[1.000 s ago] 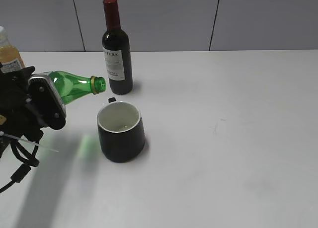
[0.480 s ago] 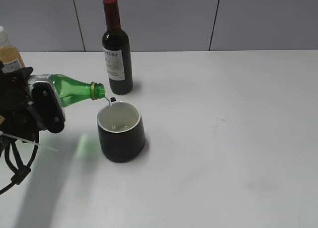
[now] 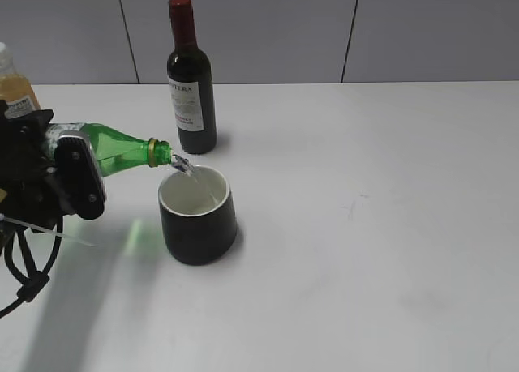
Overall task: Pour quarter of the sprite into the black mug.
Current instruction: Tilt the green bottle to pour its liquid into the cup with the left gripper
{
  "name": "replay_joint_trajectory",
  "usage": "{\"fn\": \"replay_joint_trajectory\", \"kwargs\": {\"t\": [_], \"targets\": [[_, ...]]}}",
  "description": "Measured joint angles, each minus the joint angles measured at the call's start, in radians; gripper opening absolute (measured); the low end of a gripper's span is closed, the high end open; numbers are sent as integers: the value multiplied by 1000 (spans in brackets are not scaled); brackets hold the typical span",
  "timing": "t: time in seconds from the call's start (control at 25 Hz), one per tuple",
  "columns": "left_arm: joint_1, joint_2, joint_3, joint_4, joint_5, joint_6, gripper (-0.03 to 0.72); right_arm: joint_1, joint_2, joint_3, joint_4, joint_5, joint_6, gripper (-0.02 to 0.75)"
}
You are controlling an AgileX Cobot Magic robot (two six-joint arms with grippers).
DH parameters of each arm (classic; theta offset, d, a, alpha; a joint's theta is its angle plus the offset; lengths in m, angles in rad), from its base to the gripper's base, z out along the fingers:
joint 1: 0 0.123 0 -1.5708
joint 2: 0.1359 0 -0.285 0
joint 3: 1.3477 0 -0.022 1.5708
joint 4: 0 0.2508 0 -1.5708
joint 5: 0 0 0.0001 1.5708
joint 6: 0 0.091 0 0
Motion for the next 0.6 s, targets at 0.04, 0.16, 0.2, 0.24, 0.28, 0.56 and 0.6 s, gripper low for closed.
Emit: {"fn": "replay_joint_trajectory", "kwargs": {"t": [0.04, 0.16, 0.2, 0.24, 0.28, 0.56, 0.6], "targets": [[0, 0, 0, 0, -1, 1, 468, 0, 0, 0, 0, 0, 0, 590], [0, 0, 0, 0, -3, 2, 468, 0, 0, 0, 0, 0, 0, 590], [0, 0, 0, 0, -4, 2, 468, 0, 0, 0, 0, 0, 0, 590], [0, 0, 0, 0, -6, 2, 468, 0, 0, 0, 0, 0, 0, 590], [0, 0, 0, 0, -7, 2, 468, 0, 0, 0, 0, 0, 0, 590], [0, 0, 0, 1, 0, -10, 468, 0, 0, 0, 0, 0, 0, 590], [0, 0, 0, 1, 1, -10, 468, 0, 0, 0, 0, 0, 0, 590]]}}
